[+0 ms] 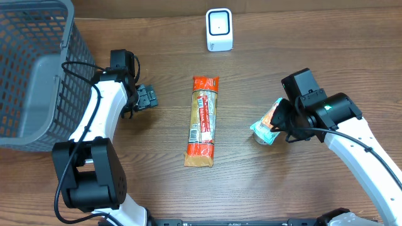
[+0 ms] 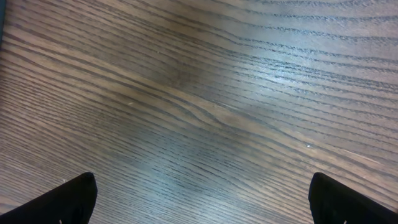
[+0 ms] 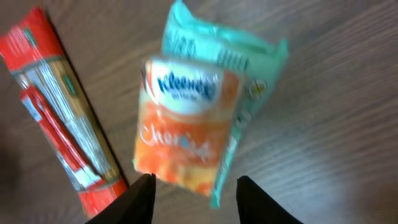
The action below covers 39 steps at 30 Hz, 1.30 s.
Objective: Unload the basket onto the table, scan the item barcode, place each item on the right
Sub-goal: 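Grasp the small orange Kleenex pack with the right gripper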
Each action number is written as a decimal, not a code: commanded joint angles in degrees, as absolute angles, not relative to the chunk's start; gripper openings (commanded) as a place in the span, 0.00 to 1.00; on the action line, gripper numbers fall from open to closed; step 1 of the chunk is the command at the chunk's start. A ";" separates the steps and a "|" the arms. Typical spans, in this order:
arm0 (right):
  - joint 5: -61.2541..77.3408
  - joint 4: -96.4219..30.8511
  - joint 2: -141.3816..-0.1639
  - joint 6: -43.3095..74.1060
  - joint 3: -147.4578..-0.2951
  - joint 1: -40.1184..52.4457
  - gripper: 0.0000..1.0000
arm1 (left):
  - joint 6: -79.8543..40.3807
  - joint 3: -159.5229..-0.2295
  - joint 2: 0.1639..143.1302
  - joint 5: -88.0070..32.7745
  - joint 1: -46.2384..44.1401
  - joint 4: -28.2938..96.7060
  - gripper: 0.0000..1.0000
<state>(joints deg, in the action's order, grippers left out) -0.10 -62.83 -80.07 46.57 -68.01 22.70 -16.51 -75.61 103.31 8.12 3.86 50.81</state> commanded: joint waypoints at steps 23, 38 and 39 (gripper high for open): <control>-1.98 -59.92 -85.95 46.76 -68.73 22.81 0.04 | -16.27 -75.44 103.09 7.44 4.12 50.74 1.00; 13.19 -53.67 -82.41 35.53 -69.65 25.02 0.04 | -16.27 -75.44 103.09 7.44 4.12 50.74 1.00; 13.21 -52.82 -82.41 35.59 -69.14 25.47 0.04 | -16.27 -75.44 103.09 7.44 4.12 50.74 1.00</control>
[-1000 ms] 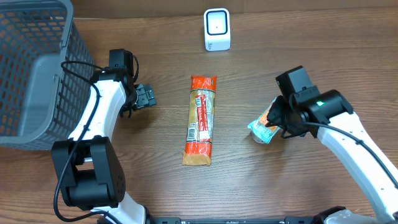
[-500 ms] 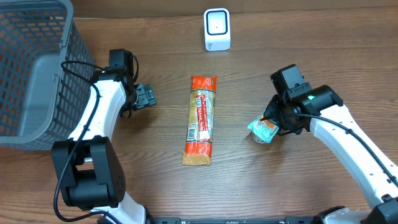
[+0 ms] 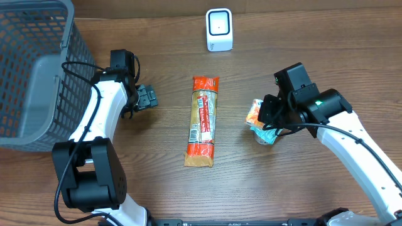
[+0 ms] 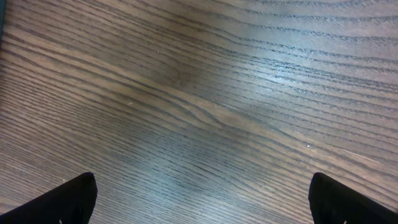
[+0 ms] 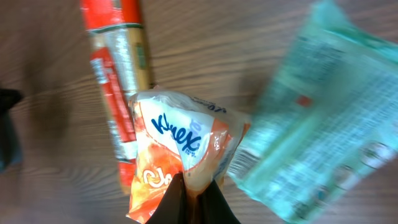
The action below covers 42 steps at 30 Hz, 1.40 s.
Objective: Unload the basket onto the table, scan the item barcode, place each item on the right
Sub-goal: 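Grasp the small orange Kleenex pack with the right gripper, then set the Kleenex pack down left of the pile and open the gripper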
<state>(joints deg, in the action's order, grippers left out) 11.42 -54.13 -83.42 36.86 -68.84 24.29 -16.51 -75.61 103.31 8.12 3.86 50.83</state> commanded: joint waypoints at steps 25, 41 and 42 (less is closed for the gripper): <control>3.88 -52.31 -88.05 35.94 -68.55 36.95 0.45 | -16.27 -75.44 103.09 7.44 4.12 50.74 1.00; -7.27 -64.66 -81.19 42.24 -67.31 25.26 0.51 | -16.27 -75.44 103.09 7.44 4.12 50.74 1.00; -7.11 -64.40 -81.19 42.24 -66.57 24.53 0.51 | -16.27 -75.44 103.09 7.44 4.12 50.74 1.00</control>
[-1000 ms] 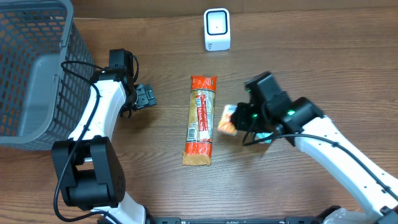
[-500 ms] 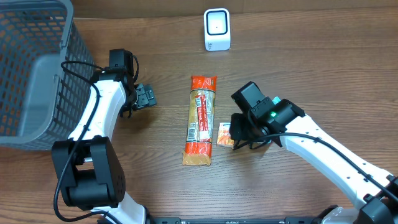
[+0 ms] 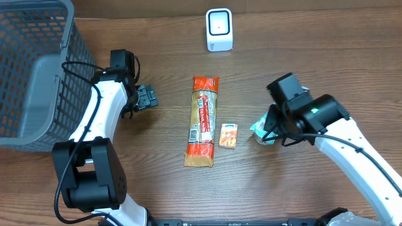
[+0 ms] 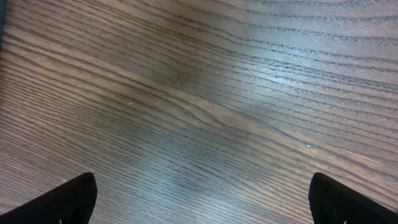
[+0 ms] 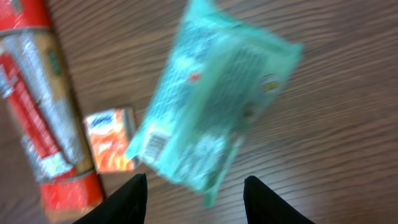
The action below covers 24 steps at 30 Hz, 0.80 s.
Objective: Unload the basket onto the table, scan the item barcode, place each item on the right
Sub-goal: 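Set the Kleenex pack down left of the pile and open the gripper, then grasp the mint-green Zappy wipes pack with the right gripper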
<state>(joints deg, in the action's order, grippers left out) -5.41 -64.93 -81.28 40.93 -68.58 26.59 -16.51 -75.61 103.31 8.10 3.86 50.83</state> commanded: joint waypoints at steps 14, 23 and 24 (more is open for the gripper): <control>-2.26 -56.66 -81.23 42.04 -61.08 23.88 0.48 | -16.27 -75.44 103.09 7.44 4.12 50.74 1.00; -7.05 -56.66 -81.23 43.31 -61.06 23.86 0.47 | -16.27 -75.44 103.09 7.44 4.12 50.74 1.00; -7.70 -56.69 -81.23 44.16 -61.01 23.88 0.47 | -16.27 -75.44 103.09 7.44 4.12 50.74 1.00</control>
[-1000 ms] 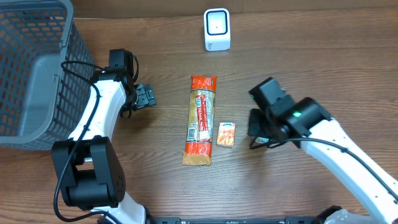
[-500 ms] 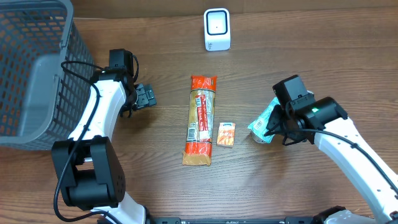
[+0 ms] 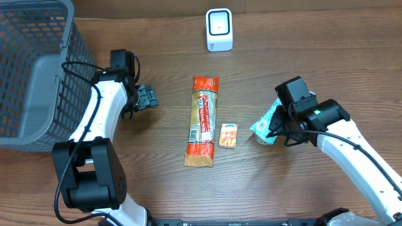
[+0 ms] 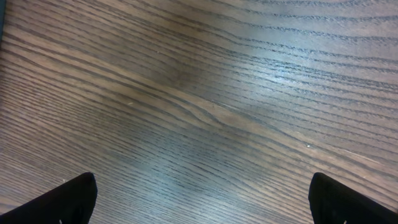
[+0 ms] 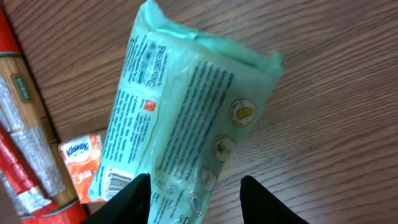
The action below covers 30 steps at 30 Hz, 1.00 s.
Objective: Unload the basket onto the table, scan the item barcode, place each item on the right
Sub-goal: 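Grasp the mint-green Zappy wipes pack with the right gripper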
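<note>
A teal wipes pack [image 3: 264, 127] lies right of centre, printed back up, and in the right wrist view the teal pack [image 5: 186, 118] shows a barcode at its lower left. My right gripper [image 5: 196, 202] is open just above the pack's near end, one finger on each side. A small orange Kleenex pack [image 3: 228, 135] lies beside a long pasta packet [image 3: 203, 121]. The white scanner [image 3: 219, 29] stands at the back. My left gripper [image 4: 202, 202] is open over bare wood.
A grey wire basket [image 3: 31, 69] fills the far left edge, with the left arm [image 3: 103, 107] next to it. The wooden table [image 3: 314, 50] shows bare wood at the back right and along the front.
My right gripper has shifted slightly right and toward the front, still open over the teal pack. The Kleenex pack, pasta and left arm have not moved.
My right gripper was open over the Kleenex pack, which rested on the teal pack. Then it was shut on the Kleenex pack, held to the left. Then the Kleenex lay beside the pasta, and the gripper was open over the teal pack, as now.
</note>
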Each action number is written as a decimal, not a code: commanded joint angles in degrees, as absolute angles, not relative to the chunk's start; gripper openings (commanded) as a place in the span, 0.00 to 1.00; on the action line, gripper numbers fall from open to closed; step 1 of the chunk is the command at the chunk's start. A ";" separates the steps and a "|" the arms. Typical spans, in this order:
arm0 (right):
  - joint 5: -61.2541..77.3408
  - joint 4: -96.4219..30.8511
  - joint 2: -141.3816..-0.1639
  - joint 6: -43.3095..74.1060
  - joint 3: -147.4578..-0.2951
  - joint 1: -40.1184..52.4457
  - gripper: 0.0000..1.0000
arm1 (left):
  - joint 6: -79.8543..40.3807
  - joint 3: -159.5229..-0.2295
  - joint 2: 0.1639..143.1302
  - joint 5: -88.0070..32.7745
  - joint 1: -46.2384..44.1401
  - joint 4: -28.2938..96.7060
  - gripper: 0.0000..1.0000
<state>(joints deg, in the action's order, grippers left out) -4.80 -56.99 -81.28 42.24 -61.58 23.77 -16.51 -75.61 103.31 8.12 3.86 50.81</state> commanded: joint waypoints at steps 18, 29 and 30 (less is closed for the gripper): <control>-8.75 -53.74 -81.03 46.44 -59.09 23.88 0.04 | -16.27 -75.44 103.09 7.44 4.12 50.74 1.00; -7.25 -55.66 -79.83 44.95 -61.10 23.88 0.04 | -16.27 -75.44 103.09 7.44 4.12 50.74 1.00; -7.20 -55.59 -79.83 44.95 -61.10 23.88 0.04 | -16.27 -75.44 103.09 7.44 4.12 50.74 1.00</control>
